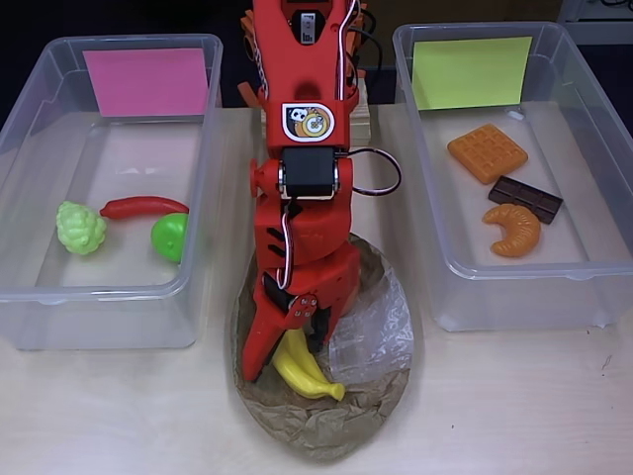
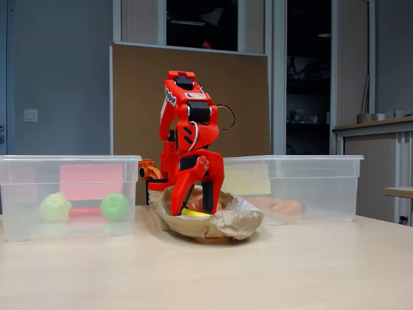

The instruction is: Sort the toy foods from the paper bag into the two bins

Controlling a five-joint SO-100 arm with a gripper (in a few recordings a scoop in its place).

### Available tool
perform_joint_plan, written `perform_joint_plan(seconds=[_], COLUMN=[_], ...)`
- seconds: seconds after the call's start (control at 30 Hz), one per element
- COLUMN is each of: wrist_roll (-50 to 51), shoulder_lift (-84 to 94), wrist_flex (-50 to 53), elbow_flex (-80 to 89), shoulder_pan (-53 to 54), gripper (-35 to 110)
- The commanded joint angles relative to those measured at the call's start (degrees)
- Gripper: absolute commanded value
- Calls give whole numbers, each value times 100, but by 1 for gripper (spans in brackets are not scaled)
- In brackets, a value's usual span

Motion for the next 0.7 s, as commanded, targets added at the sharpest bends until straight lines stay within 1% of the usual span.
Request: perform_joint_plan(seconds=[0.0,0.17,0.37,0.67], wrist_roll=[-70,-369,-703,-940], shoulder_lift=[53,-62,-53,431], wrist_flex=[18,53,79,782], elbow_flex=[-105,-229,-334,-404], shoulder_pan=[79,114,123,26], gripper=[35,30,20,8])
